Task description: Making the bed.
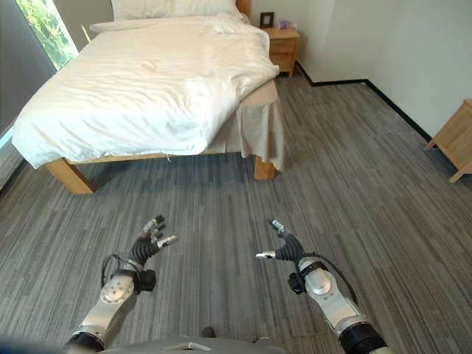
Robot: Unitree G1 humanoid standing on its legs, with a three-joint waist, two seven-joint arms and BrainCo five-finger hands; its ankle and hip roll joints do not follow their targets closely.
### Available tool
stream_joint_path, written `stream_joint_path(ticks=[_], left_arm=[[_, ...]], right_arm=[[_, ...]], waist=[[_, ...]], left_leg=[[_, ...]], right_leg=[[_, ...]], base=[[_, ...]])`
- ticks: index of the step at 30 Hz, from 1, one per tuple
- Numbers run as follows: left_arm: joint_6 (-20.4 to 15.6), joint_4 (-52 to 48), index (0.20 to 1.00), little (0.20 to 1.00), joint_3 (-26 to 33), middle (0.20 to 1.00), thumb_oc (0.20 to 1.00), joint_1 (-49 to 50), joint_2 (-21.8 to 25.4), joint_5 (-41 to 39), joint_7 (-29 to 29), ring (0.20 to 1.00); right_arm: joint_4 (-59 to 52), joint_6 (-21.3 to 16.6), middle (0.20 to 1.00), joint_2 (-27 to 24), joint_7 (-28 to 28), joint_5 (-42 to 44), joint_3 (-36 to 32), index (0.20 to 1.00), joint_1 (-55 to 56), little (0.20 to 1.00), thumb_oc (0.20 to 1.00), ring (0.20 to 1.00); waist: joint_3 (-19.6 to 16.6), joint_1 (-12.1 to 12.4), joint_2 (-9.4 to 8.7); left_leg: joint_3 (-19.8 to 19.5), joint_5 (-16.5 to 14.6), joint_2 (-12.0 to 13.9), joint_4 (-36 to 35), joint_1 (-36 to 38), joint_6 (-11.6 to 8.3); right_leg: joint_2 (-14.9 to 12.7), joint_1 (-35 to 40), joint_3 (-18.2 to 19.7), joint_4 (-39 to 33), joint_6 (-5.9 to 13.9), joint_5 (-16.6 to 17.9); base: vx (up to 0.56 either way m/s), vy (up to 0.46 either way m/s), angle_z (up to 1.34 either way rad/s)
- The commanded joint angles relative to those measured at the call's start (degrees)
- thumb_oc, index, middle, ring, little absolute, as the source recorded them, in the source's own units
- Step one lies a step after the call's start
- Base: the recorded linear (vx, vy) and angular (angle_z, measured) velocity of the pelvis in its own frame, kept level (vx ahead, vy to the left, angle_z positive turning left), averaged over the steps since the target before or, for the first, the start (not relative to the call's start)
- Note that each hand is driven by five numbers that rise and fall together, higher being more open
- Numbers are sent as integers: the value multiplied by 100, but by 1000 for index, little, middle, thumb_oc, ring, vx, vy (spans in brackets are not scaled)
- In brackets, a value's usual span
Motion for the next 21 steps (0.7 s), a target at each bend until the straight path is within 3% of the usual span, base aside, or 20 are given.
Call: stream_joint_path(ticks=[1,11,14,15,16,18,19,21], left_arm=[[-461,-444,1000,1000,148,1000,1000,-358,150,146,23,1000],[-391,-360,1000,1000,-154,1000,1000,-479,-91,-429,-214,1000],[-378,-352,1000,1000,-220,1000,1000,-442,-154,-705,-328,1000],[-378,-344,1000,1000,-238,1000,1000,-439,-185,-807,-349,1000],[-337,-314,1000,1000,-346,1000,1000,-547,-232,-902,-276,1000],[-345,-275,1000,1000,-376,1000,1000,-620,-244,-896,-231,1000],[-329,-259,1000,1000,-417,1000,1000,-629,-261,-859,-198,1000],[-352,-273,1000,1000,-413,1000,1000,-571,-308,-848,-169,1000]], right_arm=[[-604,-446,1000,-19,34,651,-254,1000,-196,1000,1000,1000],[-595,-374,1000,114,-4,527,-287,1000,-110,1000,1000,1000],[-719,-388,1000,136,23,533,-263,1000,-33,1000,1000,1000],[-759,-391,1000,131,-1,527,-267,1000,2,1000,1000,1000],[-811,-384,1000,84,-101,479,-208,1000,-36,1000,1000,1000],[-804,-371,1000,69,-129,485,-187,1000,-108,1000,1000,1000],[-791,-335,1000,87,-141,535,-145,1000,-150,1000,1000,1000],[-814,-291,1000,109,-139,487,-43,1000,-241,1000,1000,1000]], waist=[[11,123,-260],[255,-58,-208],[556,-9,-306],[661,26,-332],[1011,175,-444],[1090,178,-469],[1115,207,-522],[1053,353,-456]], left_leg=[[-191,121,493,-196,270,-724],[-292,134,621,-196,346,-746],[-332,209,700,1006,-44,-838],[-437,556,781,1718,-416,-930],[-667,1645,813,3256,-1341,-1245],[-717,1607,795,3786,-1826,-1207],[-530,1395,738,3855,-2073,-1068],[-255,1102,516,3298,-2295,-861]], right_leg=[[-647,428,-66,-1120,793,1240],[-401,344,145,-830,588,960],[-294,552,282,-964,402,861],[-220,663,315,-1037,306,834],[-231,810,363,-1064,108,832],[-189,807,376,-1089,63,785],[-183,834,437,-1112,27,720],[-74,928,676,-1120,38,528]], base=[[0,0,0],[31,-57,3],[51,-179,-10],[9,-365,-30],[-12,-389,-40],[13,-239,-36],[163,-96,-24],[393,-25,-25]])
